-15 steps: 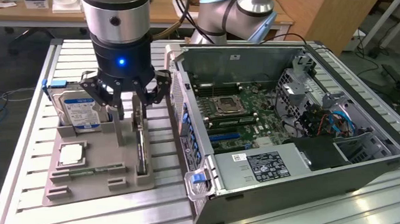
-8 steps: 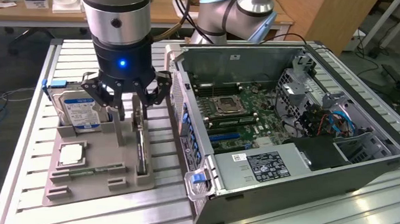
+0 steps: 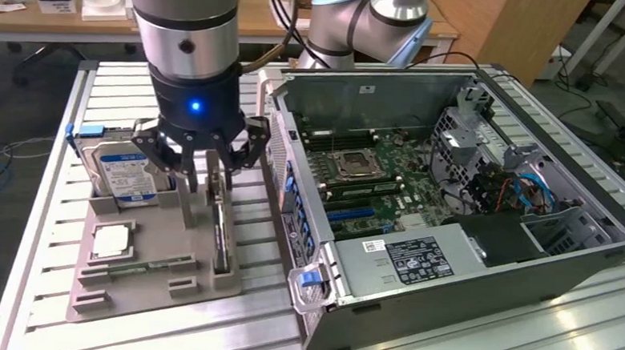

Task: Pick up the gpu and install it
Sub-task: 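Pick up the gpu and move the gpu toward the slot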

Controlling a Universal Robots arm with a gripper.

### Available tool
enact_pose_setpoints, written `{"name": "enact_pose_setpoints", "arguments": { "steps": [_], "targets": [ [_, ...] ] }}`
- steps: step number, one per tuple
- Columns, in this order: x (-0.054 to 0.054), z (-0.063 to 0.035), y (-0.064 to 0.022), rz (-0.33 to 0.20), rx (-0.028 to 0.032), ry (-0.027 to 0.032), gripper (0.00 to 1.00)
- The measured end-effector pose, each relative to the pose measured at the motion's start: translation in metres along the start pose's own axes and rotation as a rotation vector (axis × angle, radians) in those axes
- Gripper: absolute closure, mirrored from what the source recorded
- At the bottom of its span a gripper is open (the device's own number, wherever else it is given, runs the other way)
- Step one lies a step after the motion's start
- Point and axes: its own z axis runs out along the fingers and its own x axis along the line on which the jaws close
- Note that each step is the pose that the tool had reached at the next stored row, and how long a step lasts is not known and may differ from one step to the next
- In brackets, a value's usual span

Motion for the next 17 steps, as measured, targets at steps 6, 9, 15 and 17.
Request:
{"name": "enact_pose_setpoints", "arguments": {
  "steps": [6, 9, 15, 17],
  "targets": [
    [-0.001, 0.0104, -0.0004, 0.000, -0.0001, -0.0001, 0.53],
    [-0.001, 0.0114, -0.0005, 0.000, 0.0001, 0.0001, 0.53],
    [-0.001, 0.0136, -0.0005, 0.000, -0.0003, -0.0003, 0.53],
    [-0.001, 0.0167, -0.0007, 0.000, -0.0001, -0.0001, 0.53]
  ]
}}
